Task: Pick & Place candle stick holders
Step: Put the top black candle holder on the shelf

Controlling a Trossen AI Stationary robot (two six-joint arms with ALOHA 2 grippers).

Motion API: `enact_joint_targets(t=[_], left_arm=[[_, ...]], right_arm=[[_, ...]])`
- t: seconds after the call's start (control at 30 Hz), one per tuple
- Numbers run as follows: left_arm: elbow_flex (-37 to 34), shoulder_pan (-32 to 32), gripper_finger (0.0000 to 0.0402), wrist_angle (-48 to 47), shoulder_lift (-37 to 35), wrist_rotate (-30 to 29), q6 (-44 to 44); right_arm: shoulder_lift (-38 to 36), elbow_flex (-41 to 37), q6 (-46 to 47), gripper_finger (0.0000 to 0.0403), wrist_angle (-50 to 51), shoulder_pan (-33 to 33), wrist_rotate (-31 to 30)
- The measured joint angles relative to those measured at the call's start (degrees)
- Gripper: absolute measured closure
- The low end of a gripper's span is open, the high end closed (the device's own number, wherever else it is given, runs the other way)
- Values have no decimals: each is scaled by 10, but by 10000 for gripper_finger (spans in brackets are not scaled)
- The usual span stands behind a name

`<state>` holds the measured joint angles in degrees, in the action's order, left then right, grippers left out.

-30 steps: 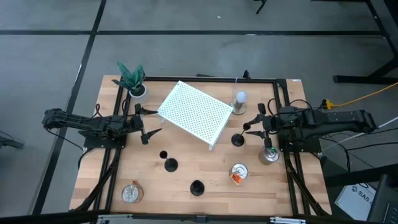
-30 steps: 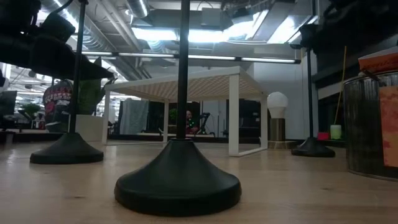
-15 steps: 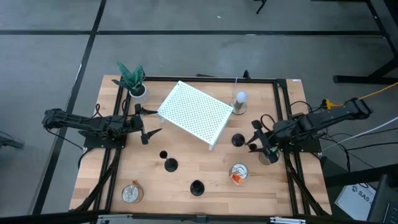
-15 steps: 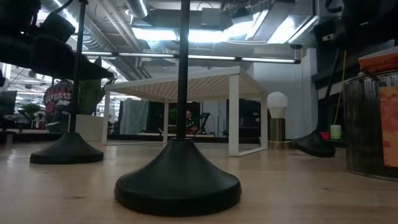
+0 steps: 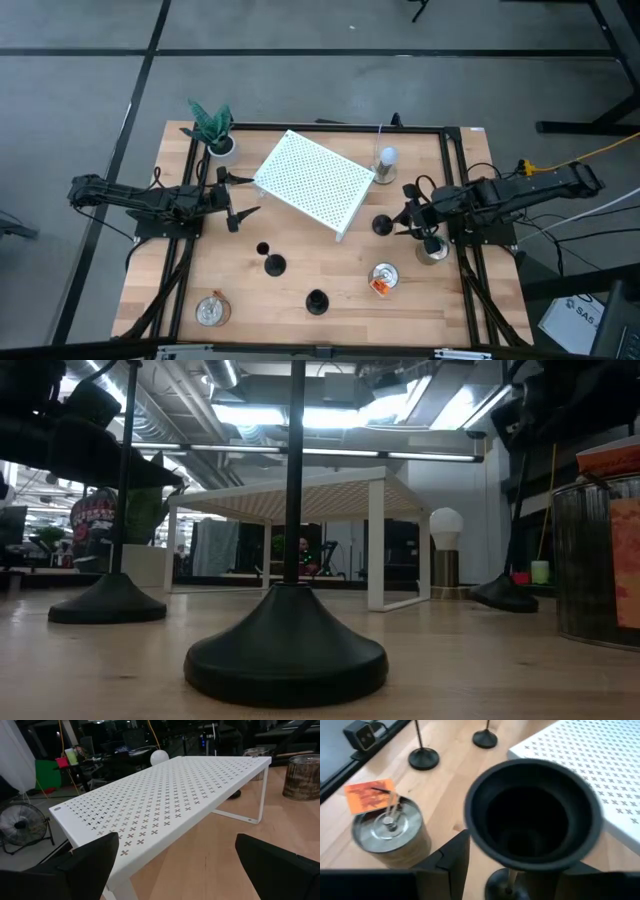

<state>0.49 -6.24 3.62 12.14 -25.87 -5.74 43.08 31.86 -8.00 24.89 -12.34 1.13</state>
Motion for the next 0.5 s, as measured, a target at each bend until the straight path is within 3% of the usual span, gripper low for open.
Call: enact_joint_targets(t=[0.5], left_arm=[[0,0,1,0,0,0,0]], right_arm=[[26,0,31,243,10,71,0]])
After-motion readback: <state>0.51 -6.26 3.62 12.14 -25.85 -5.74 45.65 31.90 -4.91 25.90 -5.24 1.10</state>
